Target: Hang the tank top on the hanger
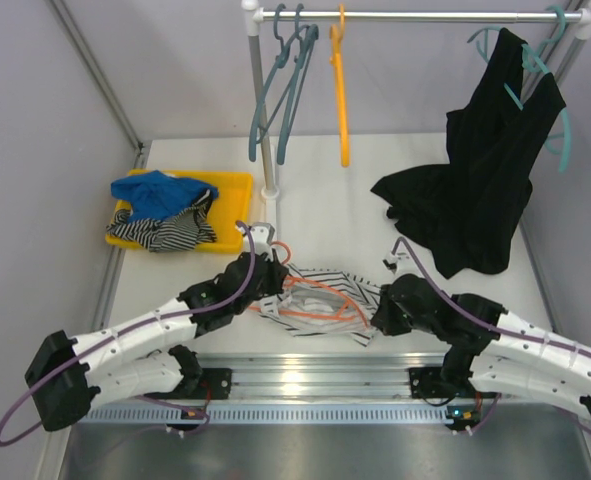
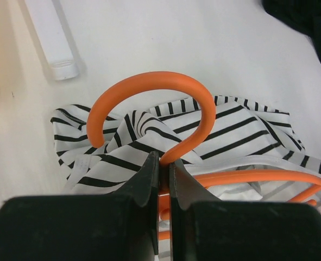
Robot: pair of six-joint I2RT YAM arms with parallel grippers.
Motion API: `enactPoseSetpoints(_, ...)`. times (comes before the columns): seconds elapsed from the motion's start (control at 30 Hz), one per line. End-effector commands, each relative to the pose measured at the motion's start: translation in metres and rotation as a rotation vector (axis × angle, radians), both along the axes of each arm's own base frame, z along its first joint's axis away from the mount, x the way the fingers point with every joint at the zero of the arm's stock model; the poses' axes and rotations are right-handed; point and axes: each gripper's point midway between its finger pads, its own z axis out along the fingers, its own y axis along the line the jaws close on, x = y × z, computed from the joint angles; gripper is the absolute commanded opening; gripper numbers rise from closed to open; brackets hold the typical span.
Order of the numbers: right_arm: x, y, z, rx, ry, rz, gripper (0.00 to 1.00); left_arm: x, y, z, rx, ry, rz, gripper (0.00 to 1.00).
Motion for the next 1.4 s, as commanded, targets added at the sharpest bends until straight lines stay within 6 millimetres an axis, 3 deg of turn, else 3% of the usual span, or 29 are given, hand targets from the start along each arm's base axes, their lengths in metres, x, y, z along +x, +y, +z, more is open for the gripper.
enactPoseSetpoints(0.0, -0.005, 0.007, 0.023, 0.026, -0.008, 0.048, 0.00, 0.016, -0.004, 0.029, -0.088, -0.063, 0.086, 0.00)
enactPoseSetpoints(0.17, -0.003, 0.009, 0.027, 0.021, -0.012, 0.054, 0.00, 0.021, -0.006, 0.035, -0.085, -0.072, 0.094, 0.00)
enactPoseSetpoints(0.3, 0.006, 0.021, 0.042, 0.033, -0.032, 0.053, 0.00, 0.019, -0.013, 0.040, -0.084, -0.090, 0.089, 0.00)
enactPoseSetpoints(0.63, 0.032, 0.052, 0.081, 0.045, -0.086, 0.074, 0.00, 0.009, -0.029, 0.087, -0.115, -0.247, 0.088, 0.00)
enactPoseSetpoints(0.8, 0.046, 0.063, 0.106, 0.084, -0.118, 0.073, 0.00, 0.000, -0.034, 0.107, -0.035, -0.363, 0.158, 0.00)
enactPoseSetpoints(0.93, 0.054, 0.064, 0.116, 0.095, -0.134, 0.062, 0.00, -0.009, -0.049, 0.128, -0.031, -0.411, 0.134, 0.00)
enactPoseSetpoints(1.07, 0.066, 0.062, 0.143, 0.131, -0.180, 0.043, 0.00, -0.011, -0.057, 0.134, -0.030, -0.421, 0.118, 0.00)
enactPoseSetpoints(1.37, 0.069, 0.066, 0.173, 0.179, -0.220, 0.081, 0.00, -0.018, -0.073, 0.143, -0.082, -0.417, 0.054, 0.00)
